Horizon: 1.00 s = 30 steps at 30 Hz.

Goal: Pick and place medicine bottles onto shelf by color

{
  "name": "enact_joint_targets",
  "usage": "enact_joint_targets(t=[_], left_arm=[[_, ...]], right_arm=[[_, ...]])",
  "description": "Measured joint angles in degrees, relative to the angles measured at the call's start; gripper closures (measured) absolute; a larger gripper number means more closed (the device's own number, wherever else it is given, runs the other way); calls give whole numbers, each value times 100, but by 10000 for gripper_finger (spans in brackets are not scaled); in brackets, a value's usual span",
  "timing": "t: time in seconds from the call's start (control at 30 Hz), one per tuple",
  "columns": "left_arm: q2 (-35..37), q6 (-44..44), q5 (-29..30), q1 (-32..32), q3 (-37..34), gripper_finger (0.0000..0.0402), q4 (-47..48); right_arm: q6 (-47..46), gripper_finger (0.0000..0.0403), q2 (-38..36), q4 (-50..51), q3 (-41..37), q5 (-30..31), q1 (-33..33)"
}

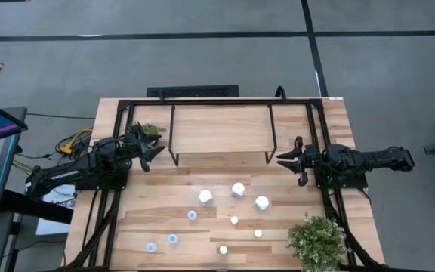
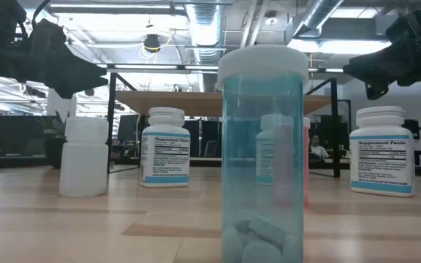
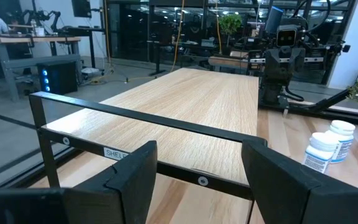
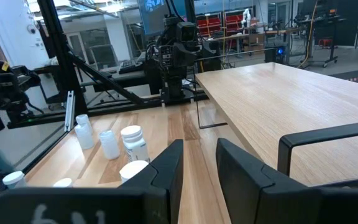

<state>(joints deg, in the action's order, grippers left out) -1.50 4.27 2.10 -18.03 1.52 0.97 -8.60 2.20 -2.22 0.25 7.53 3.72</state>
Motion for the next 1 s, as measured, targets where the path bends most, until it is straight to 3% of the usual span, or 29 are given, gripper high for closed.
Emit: enact_joint_targets(t=[0.37, 0.57, 0.7, 0.8, 1.0], left_arm=[[0, 127, -1, 1, 0, 180, 1], [0, 1463, 85, 1, 0, 180, -66], [0, 2208, 511, -1, 0, 180, -82], [0, 2304, 777, 1, 0, 180, -118], [0, 2050, 707, 0, 0, 180, -114]], right_arm=[[0, 285, 0, 0, 0, 0, -2], [-124, 285, 2, -154, 0, 12, -1], [-590, 285, 0, -587, 0, 15, 0], [-783, 285, 0, -744, 0, 15, -2], [-1297, 285, 0, -1282, 0, 13, -11]])
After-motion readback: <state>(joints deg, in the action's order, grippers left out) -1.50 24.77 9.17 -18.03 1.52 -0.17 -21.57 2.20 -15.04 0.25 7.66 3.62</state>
